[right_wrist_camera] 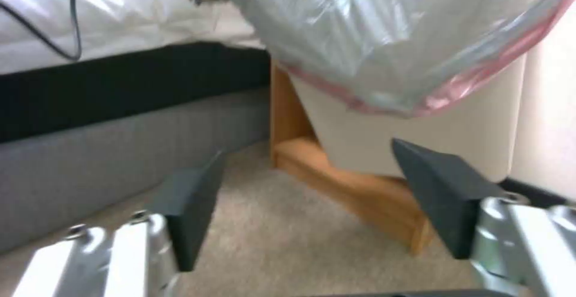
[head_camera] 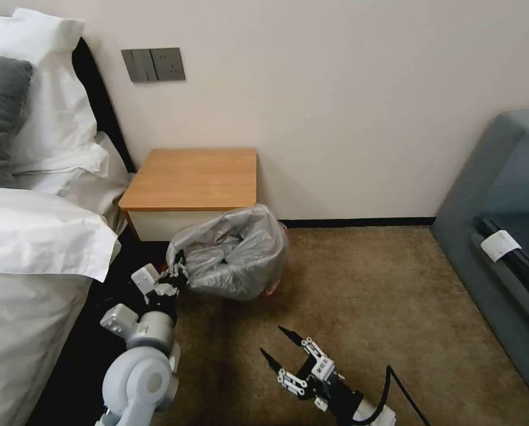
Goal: Pick up the garbage bag from the table and place it over the trash can.
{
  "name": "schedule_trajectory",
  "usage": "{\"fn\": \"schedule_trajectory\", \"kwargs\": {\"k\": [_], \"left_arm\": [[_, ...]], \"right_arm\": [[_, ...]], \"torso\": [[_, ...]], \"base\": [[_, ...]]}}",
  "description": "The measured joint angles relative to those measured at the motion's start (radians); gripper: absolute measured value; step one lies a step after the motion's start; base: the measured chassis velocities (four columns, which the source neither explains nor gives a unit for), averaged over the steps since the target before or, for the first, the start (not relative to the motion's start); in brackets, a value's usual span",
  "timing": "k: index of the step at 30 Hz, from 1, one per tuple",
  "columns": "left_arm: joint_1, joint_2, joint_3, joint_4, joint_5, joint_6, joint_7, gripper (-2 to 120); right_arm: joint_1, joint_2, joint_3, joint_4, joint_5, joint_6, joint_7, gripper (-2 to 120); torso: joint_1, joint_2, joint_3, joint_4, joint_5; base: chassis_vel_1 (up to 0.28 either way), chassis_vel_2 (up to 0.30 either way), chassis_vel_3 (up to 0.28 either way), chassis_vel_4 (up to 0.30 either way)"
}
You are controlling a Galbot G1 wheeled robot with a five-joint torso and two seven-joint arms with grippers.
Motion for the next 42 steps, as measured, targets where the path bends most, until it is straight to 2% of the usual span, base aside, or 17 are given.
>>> {"fn": "schedule_trajectory", "kwargs": {"k": [1,5,7,13,14,18,19,22,23,27,28,31,32,35,37,39,42], "left_arm": [[0.000,0.000,0.000,0.000,0.000,0.000,0.000,9],[0.030,-0.001,0.006,0.025,0.098,-0.016,0.026,9],[0.052,-0.001,0.009,0.047,0.189,-0.038,0.045,9],[0.098,-0.005,0.026,0.091,0.461,-0.128,0.098,9],[0.098,-0.005,0.026,0.091,0.461,-0.128,0.098,9],[0.121,-0.006,0.037,0.082,0.567,-0.154,0.126,9],[0.121,-0.006,0.037,0.082,0.567,-0.154,0.126,9],[0.144,0.002,0.043,0.067,0.603,-0.161,0.138,9],[0.144,0.002,0.043,0.067,0.603,-0.161,0.138,9],[0.150,0.002,0.046,0.071,0.668,-0.180,0.157,9],[0.150,0.002,0.046,0.071,0.668,-0.180,0.157,9],[0.146,-0.003,0.052,0.080,0.696,-0.185,0.168,9],[0.146,-0.003,0.052,0.080,0.696,-0.185,0.168,9],[0.143,-0.006,0.055,0.086,0.706,-0.194,0.177,9],[0.142,-0.007,0.055,0.089,0.709,-0.198,0.179,9],[0.139,-0.011,0.055,0.093,0.717,-0.205,0.181,9],[0.138,-0.015,0.056,0.093,0.720,-0.208,0.181,9]], "right_arm": [[0.000,0.000,0.000,0.000,0.000,0.000,0.000,76],[0.018,0.014,0.023,0.073,0.005,0.000,0.010,92],[0.034,0.012,0.030,0.132,0.004,-0.011,0.036,98],[0.105,-0.046,0.023,0.307,-0.029,-0.080,0.162,98],[0.105,-0.046,0.023,0.307,-0.029,-0.080,0.162,98],[0.205,-0.140,-0.024,0.390,-0.034,-0.206,0.238,83],[0.205,-0.140,-0.024,0.390,-0.034,-0.206,0.238,83],[0.305,-0.240,-0.049,0.381,-0.018,-0.267,0.221,69],[0.305,-0.240,-0.049,0.381,-0.018,-0.267,0.221,69],[0.461,-0.373,-0.104,0.348,0.053,-0.418,0.181,49],[0.461,-0.373,-0.104,0.348,0.053,-0.418,0.181,49],[0.618,-0.443,-0.218,0.304,0.124,-0.535,0.181,36],[0.618,-0.443,-0.218,0.304,0.124,-0.535,0.181,36],[0.771,-0.454,-0.387,0.258,0.236,-0.684,0.227,22],[0.816,-0.447,-0.431,0.240,0.255,-0.714,0.236,18],[0.924,-0.408,-0.532,0.192,0.283,-0.783,0.250,7],[0.991,-0.371,-0.592,0.147,0.288,-0.817,0.253,0]], "torso": [[0.000,0.000,0.000,0.0000,0.0000],[0.000,0.000,0.000,0.0001,-0.0002],[0.000,0.000,0.000,0.0002,-0.0001],[0.000,0.000,0.000,0.0004,-0.0002],[0.000,0.000,0.000,0.0004,-0.0002],[0.000,0.000,0.000,0.0000,-0.0002],[0.000,0.000,0.000,0.0000,-0.0002],[0.000,0.000,0.000,0.0003,0.0000],[0.000,0.000,0.000,0.0003,0.0000],[0.000,0.000,0.000,0.0002,-0.0001],[0.000,0.000,0.000,0.0002,-0.0001],[0.000,0.000,0.000,0.0002,-0.0002],[0.000,0.000,0.000,0.0002,-0.0002],[0.000,0.000,0.000,0.0001,-0.0002],[0.000,0.000,0.000,0.0000,-0.0003],[0.000,0.000,0.000,0.0002,-0.0002],[0.000,0.000,0.000,0.0004,-0.0002]], "base": [[0.000,0.000,0.000,0.000],[0.000,0.000,0.000,0.000],[0.000,0.000,0.000,0.000],[0.000,0.000,0.000,0.000],[0.000,0.000,0.000,0.000],[0.000,0.000,0.000,0.000],[0.000,0.000,0.000,0.000],[0.000,0.000,0.000,0.000],[0.000,0.000,0.000,0.000],[0.000,0.000,0.000,0.000],[0.000,0.000,0.000,0.000],[0.000,0.000,0.000,0.000],[0.000,0.000,0.000,0.000],[0.000,0.000,0.000,0.000],[0.000,0.000,0.000,0.000],[0.000,0.000,0.000,0.000],[0.000,0.000,0.000,0.000]]}}
